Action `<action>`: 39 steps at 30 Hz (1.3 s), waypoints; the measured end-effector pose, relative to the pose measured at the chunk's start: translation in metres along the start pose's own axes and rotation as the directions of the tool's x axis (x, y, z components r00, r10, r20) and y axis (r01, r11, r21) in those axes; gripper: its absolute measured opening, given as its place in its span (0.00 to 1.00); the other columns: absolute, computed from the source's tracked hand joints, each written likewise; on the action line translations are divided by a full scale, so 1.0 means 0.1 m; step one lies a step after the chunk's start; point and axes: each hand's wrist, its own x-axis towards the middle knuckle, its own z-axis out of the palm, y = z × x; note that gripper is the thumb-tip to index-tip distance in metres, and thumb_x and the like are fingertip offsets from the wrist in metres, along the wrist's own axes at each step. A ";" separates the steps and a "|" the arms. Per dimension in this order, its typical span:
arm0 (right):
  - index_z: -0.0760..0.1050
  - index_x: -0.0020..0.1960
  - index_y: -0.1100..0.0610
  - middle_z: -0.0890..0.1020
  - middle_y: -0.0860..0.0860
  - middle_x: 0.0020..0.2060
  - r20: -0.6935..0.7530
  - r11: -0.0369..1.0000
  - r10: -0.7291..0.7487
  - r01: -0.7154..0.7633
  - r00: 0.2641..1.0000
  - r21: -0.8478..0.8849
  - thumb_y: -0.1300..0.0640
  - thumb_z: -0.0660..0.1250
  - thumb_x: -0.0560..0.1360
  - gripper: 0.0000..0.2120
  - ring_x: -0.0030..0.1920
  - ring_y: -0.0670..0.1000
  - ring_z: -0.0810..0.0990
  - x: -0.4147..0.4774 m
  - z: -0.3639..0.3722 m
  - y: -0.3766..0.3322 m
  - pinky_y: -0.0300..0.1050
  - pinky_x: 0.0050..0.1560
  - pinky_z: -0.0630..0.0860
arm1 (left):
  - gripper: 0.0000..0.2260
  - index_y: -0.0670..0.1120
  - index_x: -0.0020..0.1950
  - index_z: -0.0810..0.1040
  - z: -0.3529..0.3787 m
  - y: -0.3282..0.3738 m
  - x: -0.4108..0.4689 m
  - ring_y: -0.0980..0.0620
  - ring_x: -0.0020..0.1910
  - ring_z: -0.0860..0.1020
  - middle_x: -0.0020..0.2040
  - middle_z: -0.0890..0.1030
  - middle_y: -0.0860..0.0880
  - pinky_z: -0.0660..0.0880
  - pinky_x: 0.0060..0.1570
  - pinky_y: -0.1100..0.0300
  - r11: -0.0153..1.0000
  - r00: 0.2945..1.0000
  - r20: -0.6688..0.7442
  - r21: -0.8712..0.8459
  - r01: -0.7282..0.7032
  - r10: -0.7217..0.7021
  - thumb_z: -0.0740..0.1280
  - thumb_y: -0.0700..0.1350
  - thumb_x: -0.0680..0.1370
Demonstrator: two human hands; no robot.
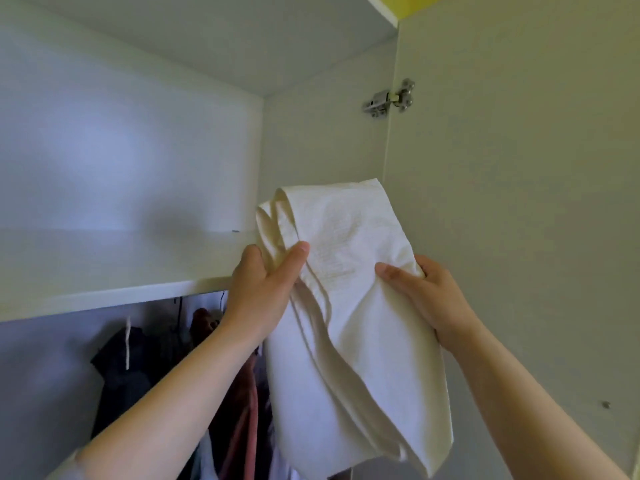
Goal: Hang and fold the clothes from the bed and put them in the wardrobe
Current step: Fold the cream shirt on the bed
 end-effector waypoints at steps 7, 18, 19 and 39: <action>0.83 0.49 0.55 0.87 0.49 0.44 0.086 0.997 -0.079 0.081 0.993 -0.019 0.47 0.74 0.71 0.13 0.44 0.49 0.86 1.19 0.39 -0.32 0.42 0.43 0.82 | 0.31 0.46 0.58 0.77 -0.21 0.18 1.21 0.51 0.49 0.80 0.53 0.81 0.50 0.77 0.45 0.56 0.997 0.997 0.005 -0.009 0.075 -0.075 0.70 0.68 0.66; 0.73 0.69 0.50 0.78 0.48 0.64 0.294 0.781 -0.102 0.260 0.950 -0.567 0.40 0.68 0.75 0.26 0.65 0.53 0.76 2.43 1.02 -0.22 0.42 0.58 0.71 | 0.39 0.41 0.73 0.59 -0.01 -0.16 2.27 0.40 0.66 0.72 0.69 0.69 0.41 0.73 0.63 0.49 0.885 0.965 -0.061 0.387 0.259 -0.256 0.71 0.60 0.72; 0.77 0.63 0.48 0.81 0.45 0.57 0.376 0.775 -0.045 0.270 0.926 -0.572 0.39 0.67 0.74 0.21 0.60 0.51 0.79 2.34 0.98 -0.10 0.40 0.53 0.72 | 0.36 0.43 0.73 0.61 0.01 -0.24 2.22 0.42 0.65 0.72 0.69 0.69 0.42 0.73 0.61 0.51 0.850 0.967 0.009 0.480 0.219 -0.254 0.71 0.59 0.72; 0.78 0.64 0.43 0.74 0.43 0.68 0.580 0.652 -0.246 0.576 0.776 -0.493 0.54 0.71 0.75 0.18 0.69 0.42 0.71 2.18 0.88 0.25 0.40 0.68 0.67 | 0.16 0.46 0.61 0.76 0.02 -0.28 2.00 0.48 0.56 0.79 0.58 0.78 0.46 0.75 0.57 0.52 0.935 0.896 0.347 0.312 0.169 -0.277 0.72 0.39 0.74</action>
